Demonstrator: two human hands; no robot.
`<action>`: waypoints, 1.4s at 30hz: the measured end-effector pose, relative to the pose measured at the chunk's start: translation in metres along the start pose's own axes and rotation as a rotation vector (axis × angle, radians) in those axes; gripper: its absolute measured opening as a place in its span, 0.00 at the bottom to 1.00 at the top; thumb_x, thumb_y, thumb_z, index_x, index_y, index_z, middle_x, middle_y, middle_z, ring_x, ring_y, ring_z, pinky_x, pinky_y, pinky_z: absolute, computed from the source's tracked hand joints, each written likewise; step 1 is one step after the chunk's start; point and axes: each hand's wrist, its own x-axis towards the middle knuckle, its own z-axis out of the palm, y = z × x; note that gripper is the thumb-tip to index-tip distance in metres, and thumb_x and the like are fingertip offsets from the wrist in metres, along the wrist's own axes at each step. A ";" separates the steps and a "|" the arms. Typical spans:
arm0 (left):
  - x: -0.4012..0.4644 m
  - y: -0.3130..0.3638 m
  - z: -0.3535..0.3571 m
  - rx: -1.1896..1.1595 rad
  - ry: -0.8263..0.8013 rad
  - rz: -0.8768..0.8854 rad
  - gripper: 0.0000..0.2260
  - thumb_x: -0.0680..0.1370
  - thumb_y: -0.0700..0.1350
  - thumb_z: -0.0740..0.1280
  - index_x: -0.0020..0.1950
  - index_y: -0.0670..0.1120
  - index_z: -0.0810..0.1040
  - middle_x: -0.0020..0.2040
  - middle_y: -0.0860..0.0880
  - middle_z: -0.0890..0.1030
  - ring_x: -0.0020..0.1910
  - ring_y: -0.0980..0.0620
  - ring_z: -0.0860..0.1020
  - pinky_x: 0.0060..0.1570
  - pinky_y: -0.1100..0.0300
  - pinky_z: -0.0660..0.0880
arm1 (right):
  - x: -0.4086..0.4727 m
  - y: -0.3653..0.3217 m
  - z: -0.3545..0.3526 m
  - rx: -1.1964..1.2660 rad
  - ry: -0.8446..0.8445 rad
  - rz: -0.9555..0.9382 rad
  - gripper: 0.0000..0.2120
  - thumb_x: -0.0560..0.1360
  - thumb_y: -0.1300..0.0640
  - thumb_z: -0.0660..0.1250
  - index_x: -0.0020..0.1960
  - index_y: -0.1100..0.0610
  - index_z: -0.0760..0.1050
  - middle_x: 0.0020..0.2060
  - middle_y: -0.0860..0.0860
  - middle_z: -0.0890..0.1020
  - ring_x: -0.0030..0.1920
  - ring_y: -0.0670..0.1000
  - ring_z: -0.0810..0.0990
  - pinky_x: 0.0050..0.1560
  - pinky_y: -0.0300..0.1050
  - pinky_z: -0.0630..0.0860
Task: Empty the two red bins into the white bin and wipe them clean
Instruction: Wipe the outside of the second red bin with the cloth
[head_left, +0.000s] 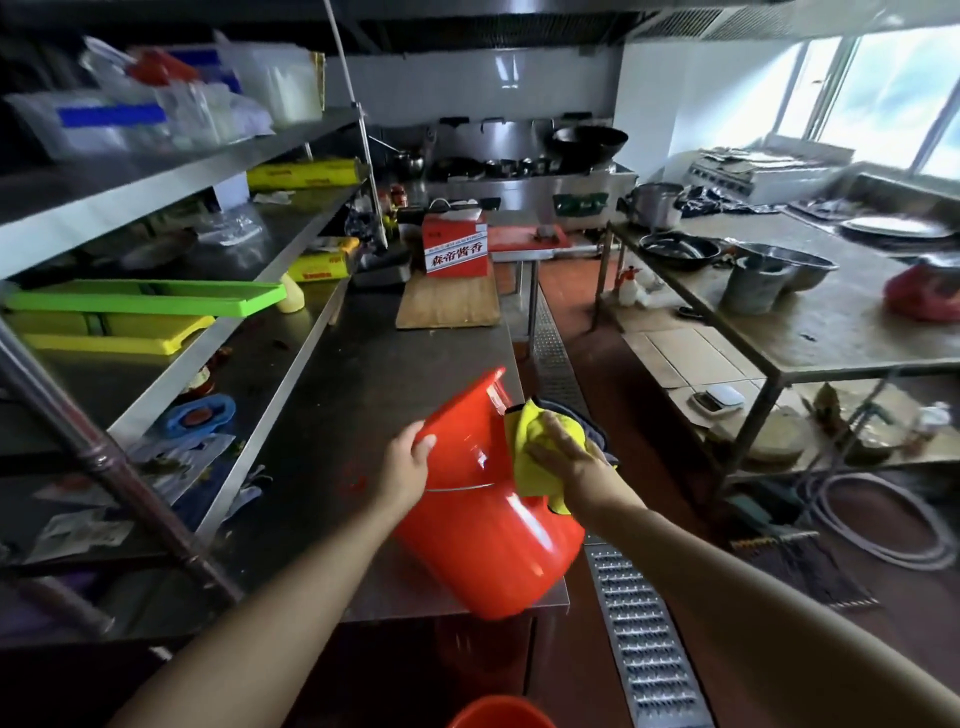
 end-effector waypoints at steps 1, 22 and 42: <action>0.003 -0.003 -0.001 -0.069 -0.009 -0.057 0.17 0.82 0.43 0.63 0.69 0.37 0.74 0.64 0.37 0.78 0.63 0.41 0.76 0.57 0.64 0.66 | -0.001 0.000 0.004 -0.007 0.001 -0.016 0.39 0.74 0.65 0.71 0.76 0.36 0.63 0.75 0.33 0.35 0.76 0.60 0.57 0.71 0.53 0.67; -0.006 -0.070 0.013 0.100 -0.126 0.149 0.25 0.82 0.49 0.63 0.78 0.48 0.62 0.69 0.41 0.75 0.65 0.41 0.75 0.59 0.57 0.70 | -0.015 0.001 0.057 -0.223 -0.055 -0.078 0.44 0.75 0.69 0.61 0.79 0.34 0.49 0.78 0.38 0.34 0.80 0.64 0.42 0.69 0.57 0.71; 0.016 -0.061 -0.003 0.070 -0.296 0.214 0.19 0.83 0.38 0.60 0.75 0.39 0.66 0.56 0.36 0.80 0.55 0.41 0.79 0.55 0.54 0.71 | 0.037 -0.026 0.060 -0.470 -0.157 -0.425 0.37 0.75 0.57 0.62 0.79 0.36 0.53 0.81 0.45 0.48 0.81 0.58 0.45 0.77 0.63 0.49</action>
